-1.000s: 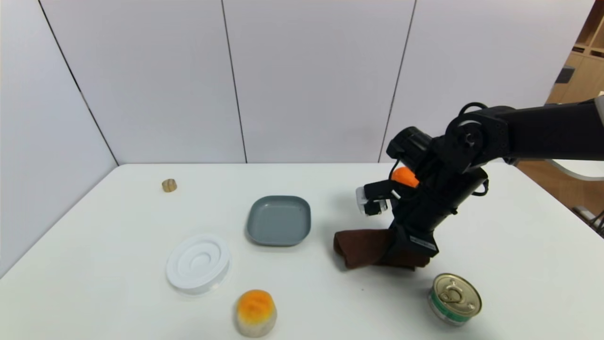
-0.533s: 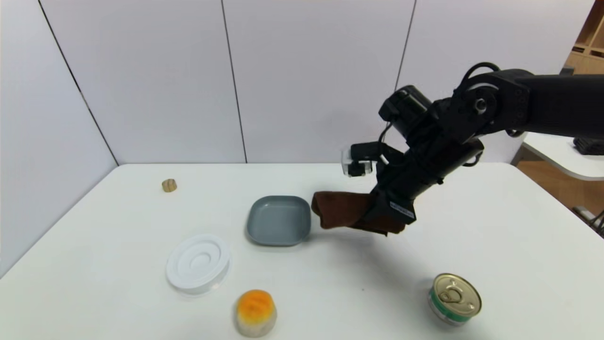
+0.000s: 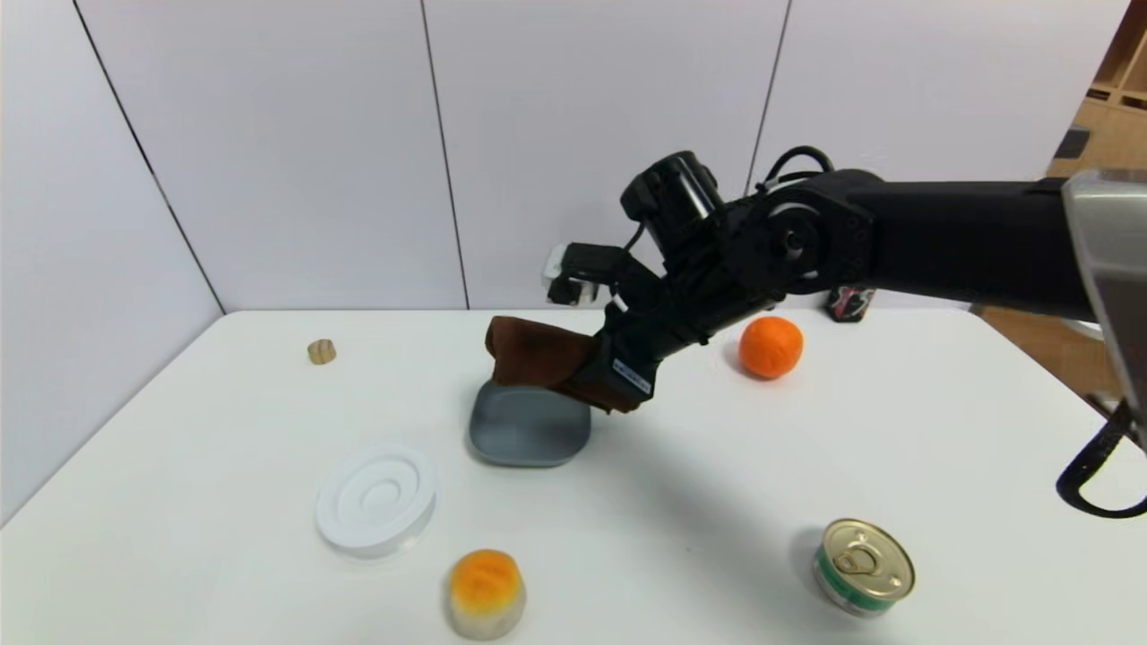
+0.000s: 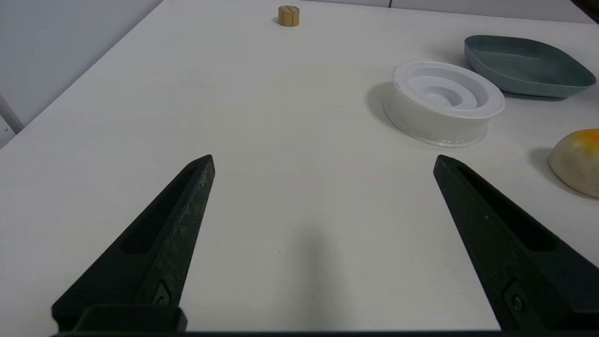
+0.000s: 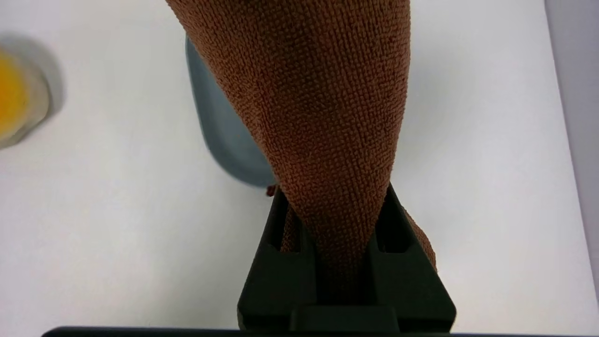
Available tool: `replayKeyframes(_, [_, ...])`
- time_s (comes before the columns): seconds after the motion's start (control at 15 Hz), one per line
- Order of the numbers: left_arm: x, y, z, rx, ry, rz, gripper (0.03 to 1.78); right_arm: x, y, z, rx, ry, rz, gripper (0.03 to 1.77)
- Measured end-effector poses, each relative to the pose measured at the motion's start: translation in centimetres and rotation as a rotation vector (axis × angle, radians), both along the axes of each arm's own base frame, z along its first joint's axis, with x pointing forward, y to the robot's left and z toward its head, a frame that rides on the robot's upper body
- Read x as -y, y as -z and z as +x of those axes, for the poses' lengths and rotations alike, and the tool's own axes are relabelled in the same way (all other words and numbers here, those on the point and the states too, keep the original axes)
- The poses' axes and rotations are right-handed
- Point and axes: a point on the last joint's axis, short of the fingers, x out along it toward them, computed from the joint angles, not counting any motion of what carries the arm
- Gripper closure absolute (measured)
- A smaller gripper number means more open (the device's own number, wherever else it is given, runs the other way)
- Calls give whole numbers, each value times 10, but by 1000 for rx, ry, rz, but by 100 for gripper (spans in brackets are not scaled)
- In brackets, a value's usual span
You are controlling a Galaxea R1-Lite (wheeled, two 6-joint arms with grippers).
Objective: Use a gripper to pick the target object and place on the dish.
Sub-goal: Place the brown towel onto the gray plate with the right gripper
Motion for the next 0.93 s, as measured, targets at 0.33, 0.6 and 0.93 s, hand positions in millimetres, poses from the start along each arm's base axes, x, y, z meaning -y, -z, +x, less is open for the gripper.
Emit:
replayKeyframes(0.33, [0,0,0,0,0,0,12,-21,19,1,16,-49,-16,153])
replayKeyframes(0.6, [0,0,0,0,0,0,12,-28,23,-1,26,-77,-27,153])
replayKeyframes(0.93, [0,0,0,0,1,0,12,-29,25,-2,19,-79,-36,152])
